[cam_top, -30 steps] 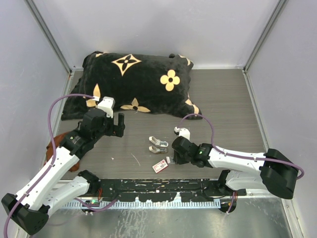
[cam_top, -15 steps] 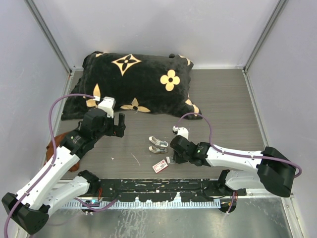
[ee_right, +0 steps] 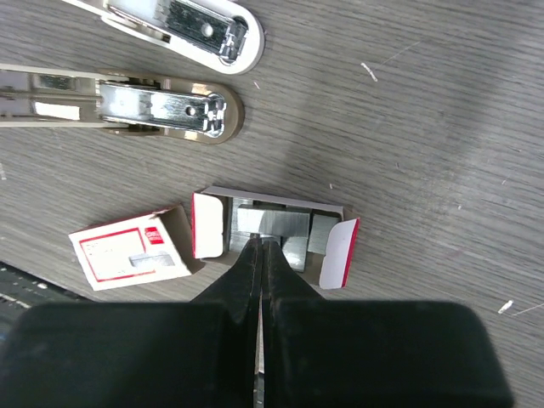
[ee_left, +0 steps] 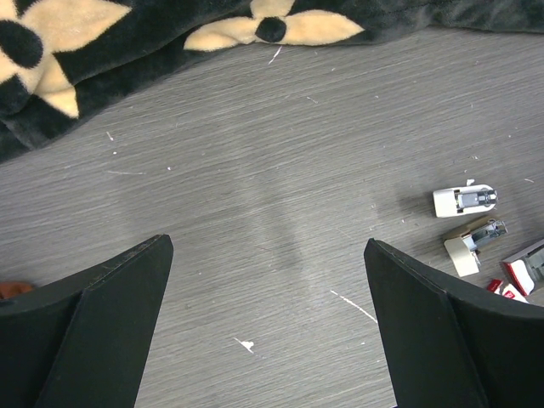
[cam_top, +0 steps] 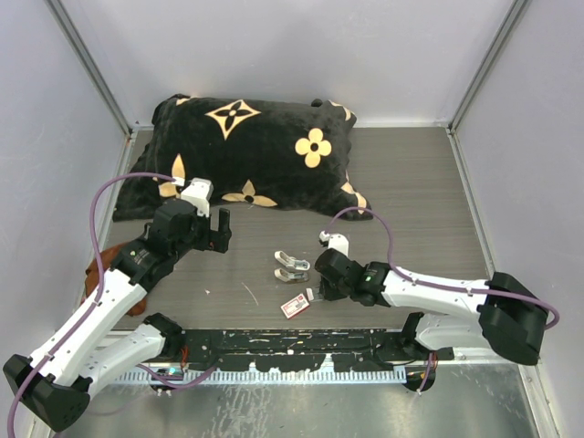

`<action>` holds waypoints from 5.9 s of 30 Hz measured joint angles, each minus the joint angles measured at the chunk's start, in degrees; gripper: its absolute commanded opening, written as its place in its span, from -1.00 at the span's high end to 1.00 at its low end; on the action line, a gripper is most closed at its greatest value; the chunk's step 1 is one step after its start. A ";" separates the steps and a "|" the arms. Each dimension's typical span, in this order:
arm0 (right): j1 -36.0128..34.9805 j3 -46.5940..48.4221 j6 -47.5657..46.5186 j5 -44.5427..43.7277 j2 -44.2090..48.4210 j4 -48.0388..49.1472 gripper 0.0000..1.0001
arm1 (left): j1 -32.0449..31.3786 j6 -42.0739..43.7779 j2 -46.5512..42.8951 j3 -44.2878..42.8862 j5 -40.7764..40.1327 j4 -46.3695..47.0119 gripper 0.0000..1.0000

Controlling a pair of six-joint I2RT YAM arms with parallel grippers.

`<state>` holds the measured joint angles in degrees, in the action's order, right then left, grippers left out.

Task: Load the staples into the stapler

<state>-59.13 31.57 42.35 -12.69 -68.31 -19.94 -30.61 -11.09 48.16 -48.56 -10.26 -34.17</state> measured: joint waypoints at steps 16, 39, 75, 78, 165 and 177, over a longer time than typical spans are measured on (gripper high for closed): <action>1.57 -3.82 6.56 -1.99 15.37 8.39 0.99 | 0.00 -9.42 0.79 1.14 7.50 2.43 -0.98; 1.51 -4.42 5.40 -1.05 11.28 2.23 0.37 | -1.60 -15.08 21.40 -2.47 26.99 7.96 -0.86; -1.14 -4.50 6.32 3.67 1.49 5.51 0.47 | -2.86 -15.23 28.41 -3.61 29.97 9.60 -0.82; -1.14 -4.50 6.82 3.58 1.29 5.88 0.52 | -2.86 -15.21 28.28 -3.61 29.94 9.60 -0.82; -1.16 -0.26 3.10 -2.51 -2.84 1.84 0.67 | -2.86 -13.33 23.21 -3.58 28.59 10.40 -0.82; -1.16 -0.22 3.32 -2.21 -4.07 3.28 0.99 | -2.86 -13.31 23.19 -3.58 28.59 10.40 -0.82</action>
<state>-60.29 31.35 45.67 -14.90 -72.38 -16.67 -33.47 -24.40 71.35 -52.14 18.33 -23.77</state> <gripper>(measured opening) 0.062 0.910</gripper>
